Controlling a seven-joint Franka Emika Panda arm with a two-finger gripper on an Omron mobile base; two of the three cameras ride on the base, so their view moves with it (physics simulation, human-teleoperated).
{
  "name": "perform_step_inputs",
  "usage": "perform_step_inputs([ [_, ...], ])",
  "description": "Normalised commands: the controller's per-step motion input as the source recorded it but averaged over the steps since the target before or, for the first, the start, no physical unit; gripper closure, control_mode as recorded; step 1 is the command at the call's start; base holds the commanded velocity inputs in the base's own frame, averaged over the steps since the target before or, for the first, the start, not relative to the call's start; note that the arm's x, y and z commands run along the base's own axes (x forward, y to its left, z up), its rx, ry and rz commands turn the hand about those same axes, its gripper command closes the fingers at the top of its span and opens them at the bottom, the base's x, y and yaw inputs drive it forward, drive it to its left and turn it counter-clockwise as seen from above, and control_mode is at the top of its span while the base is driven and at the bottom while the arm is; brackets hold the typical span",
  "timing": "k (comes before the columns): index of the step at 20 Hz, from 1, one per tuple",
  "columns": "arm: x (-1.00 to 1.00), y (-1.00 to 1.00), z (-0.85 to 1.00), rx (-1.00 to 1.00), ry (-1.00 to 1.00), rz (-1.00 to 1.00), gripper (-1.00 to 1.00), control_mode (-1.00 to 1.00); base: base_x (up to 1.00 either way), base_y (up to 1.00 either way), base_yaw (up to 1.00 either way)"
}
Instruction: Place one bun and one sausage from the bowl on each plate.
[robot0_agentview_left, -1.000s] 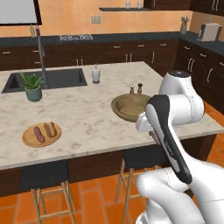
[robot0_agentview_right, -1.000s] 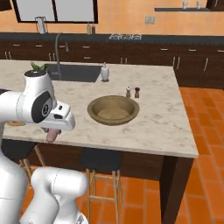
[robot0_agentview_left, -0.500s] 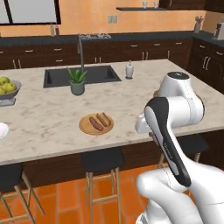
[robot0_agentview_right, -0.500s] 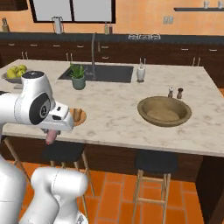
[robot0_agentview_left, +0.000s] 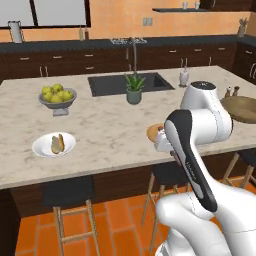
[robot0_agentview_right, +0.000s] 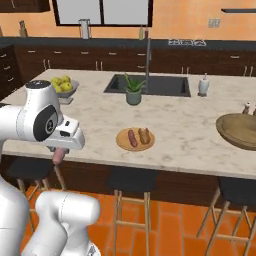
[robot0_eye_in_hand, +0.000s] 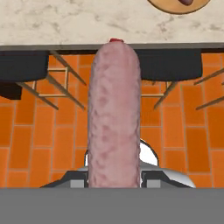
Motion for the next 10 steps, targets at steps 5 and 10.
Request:
perform_step_inputs([
  [5,0.00,0.00,0.00,0.00,0.00,0.00,1.00,1.00,0.00,1.00,0.00],
  [10,0.00,0.00,0.00,0.00,0.00,0.00,1.00,1.00,0.11,0.78,0.00],
])
